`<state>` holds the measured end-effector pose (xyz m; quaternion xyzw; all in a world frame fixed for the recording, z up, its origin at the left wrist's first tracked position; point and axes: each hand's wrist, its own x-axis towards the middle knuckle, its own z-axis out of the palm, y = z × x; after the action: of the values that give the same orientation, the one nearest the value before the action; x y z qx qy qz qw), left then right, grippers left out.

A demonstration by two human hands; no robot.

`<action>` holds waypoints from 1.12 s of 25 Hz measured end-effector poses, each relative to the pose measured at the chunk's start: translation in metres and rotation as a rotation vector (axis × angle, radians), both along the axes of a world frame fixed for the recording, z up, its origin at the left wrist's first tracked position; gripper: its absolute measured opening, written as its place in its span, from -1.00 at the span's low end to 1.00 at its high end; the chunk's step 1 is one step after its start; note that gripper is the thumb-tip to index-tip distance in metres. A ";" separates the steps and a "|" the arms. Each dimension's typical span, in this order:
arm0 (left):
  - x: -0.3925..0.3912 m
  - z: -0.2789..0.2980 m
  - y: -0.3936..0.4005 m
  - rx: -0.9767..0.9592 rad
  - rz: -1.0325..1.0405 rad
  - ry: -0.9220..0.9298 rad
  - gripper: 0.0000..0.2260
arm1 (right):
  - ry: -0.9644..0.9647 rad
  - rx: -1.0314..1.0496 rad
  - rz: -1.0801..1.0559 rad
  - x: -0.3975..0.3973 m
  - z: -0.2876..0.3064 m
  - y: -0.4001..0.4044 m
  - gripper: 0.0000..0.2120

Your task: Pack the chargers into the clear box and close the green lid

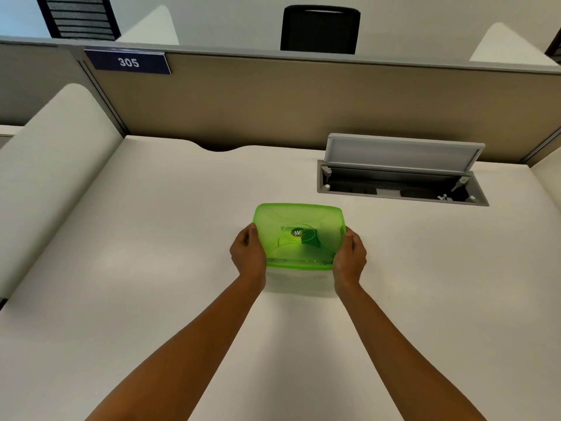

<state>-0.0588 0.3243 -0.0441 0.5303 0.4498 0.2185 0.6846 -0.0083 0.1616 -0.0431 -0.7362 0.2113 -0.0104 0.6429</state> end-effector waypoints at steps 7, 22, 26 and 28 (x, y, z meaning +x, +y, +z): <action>0.081 -0.003 0.002 0.005 -0.039 -0.004 -0.76 | -0.072 -0.130 0.031 0.077 -0.008 -0.003 -0.66; 0.135 0.001 0.028 0.210 -0.198 0.116 -0.74 | -0.118 -0.275 0.095 0.122 -0.007 0.008 -0.64; 0.127 0.006 0.031 0.529 -0.375 0.213 -0.66 | -0.089 -0.315 0.130 0.122 0.000 0.009 -0.65; 0.114 0.010 0.034 0.619 -0.471 0.271 -0.64 | -0.086 -0.371 0.165 0.117 0.008 0.005 -0.65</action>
<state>0.0555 0.3582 -0.0342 0.8236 0.3151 0.1089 0.4588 0.1089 0.1669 -0.0355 -0.8556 0.1172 -0.0277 0.5034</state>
